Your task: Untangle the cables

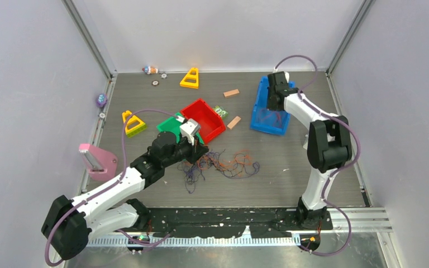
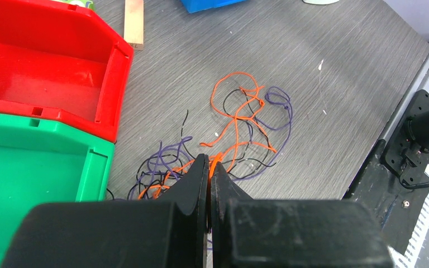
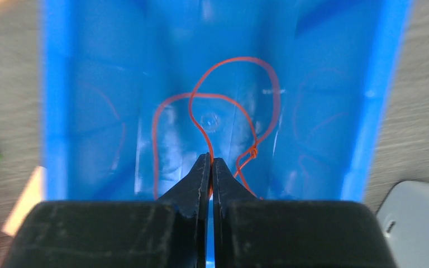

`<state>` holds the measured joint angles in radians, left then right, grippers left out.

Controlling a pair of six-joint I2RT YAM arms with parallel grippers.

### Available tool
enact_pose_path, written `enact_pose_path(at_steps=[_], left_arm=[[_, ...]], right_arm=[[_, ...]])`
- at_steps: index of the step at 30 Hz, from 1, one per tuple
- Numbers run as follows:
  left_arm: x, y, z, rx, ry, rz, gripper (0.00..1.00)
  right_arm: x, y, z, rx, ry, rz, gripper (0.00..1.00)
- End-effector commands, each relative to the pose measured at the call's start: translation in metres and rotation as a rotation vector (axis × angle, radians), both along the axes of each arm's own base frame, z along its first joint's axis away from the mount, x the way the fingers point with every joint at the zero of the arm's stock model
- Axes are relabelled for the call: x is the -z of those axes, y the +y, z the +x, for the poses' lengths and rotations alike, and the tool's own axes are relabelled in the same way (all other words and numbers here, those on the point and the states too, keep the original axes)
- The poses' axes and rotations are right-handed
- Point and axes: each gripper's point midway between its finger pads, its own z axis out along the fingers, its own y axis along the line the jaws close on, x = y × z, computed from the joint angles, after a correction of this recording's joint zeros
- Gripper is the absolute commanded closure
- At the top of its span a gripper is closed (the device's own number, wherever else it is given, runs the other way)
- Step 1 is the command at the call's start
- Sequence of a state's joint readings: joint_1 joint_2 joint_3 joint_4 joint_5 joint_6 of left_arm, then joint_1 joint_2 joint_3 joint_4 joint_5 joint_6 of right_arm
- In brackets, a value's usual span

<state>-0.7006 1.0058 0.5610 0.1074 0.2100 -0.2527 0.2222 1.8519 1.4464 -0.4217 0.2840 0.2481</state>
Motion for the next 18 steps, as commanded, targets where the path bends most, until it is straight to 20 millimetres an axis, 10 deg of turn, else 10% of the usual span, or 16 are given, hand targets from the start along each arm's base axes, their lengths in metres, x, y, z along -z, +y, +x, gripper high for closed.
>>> enact_pose_path(at_steps=[1,5,9,18], left_arm=[[-0.02,-0.006,0.0,0.025,-0.048,-0.032,1.0],[-0.022,-0.006,-0.001,0.029,-0.049,-0.034,1.0],[-0.025,-0.005,-0.002,0.032,-0.052,-0.036,1.0],[-0.043,-0.004,-0.007,0.053,-0.068,-0.045,1.0]], right_arm=[[0.013,0.003,-0.003,0.025,0.032,0.039,0.95],[-0.011,0.008,-0.004,-0.007,-0.009,0.062,0.88],[-0.041,0.018,-0.016,-0.08,-0.066,0.113,0.44],[-0.099,0.073,-0.079,-0.356,-0.228,0.252,0.05]])
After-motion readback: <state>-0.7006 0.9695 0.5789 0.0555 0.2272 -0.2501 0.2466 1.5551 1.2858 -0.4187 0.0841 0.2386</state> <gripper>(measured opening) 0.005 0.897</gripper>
